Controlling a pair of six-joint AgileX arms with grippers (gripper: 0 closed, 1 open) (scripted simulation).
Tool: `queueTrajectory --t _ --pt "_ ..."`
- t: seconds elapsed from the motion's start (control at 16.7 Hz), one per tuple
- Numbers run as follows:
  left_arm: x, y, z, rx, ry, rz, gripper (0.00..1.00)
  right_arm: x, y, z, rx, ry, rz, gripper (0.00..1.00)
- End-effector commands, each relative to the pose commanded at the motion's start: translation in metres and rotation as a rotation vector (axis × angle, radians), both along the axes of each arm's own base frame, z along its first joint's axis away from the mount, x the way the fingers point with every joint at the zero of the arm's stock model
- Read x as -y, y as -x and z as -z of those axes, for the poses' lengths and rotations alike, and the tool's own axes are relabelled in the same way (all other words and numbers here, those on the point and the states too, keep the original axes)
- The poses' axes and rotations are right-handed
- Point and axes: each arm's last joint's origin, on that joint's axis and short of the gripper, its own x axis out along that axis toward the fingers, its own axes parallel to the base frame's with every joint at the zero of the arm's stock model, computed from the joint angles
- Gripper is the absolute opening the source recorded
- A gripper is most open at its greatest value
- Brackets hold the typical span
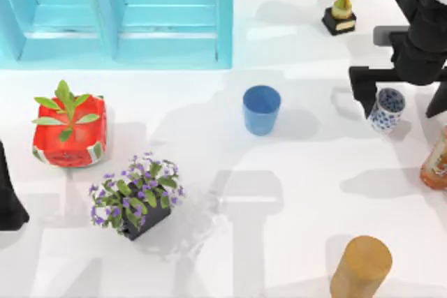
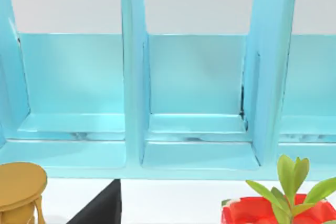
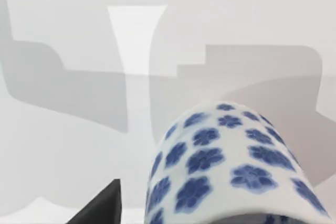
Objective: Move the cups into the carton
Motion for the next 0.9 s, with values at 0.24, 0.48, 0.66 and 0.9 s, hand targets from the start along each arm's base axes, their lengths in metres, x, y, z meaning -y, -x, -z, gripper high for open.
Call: queueTrajectory --t 0.24,0.48,0.66,0.9 --pt "0.0 0.0 0.0 0.0 0.0 0.0 1.0 0.0 0.0 0.0 0.0 0.0 0.0 0.7" --pt "0.0 0.0 0.0 0.0 0.0 0.0 1.0 0.0 0.0 0.0 0.0 0.0 0.0 0.4" --pt "0.0 0.0 0.0 0.0 0.0 0.0 1.0 0.0 0.0 0.0 0.0 0.0 0.0 0.17" --pt "0.0 0.0 0.0 0.0 0.0 0.0 1.0 0.0 0.0 0.0 0.0 0.0 0.0 0.0"
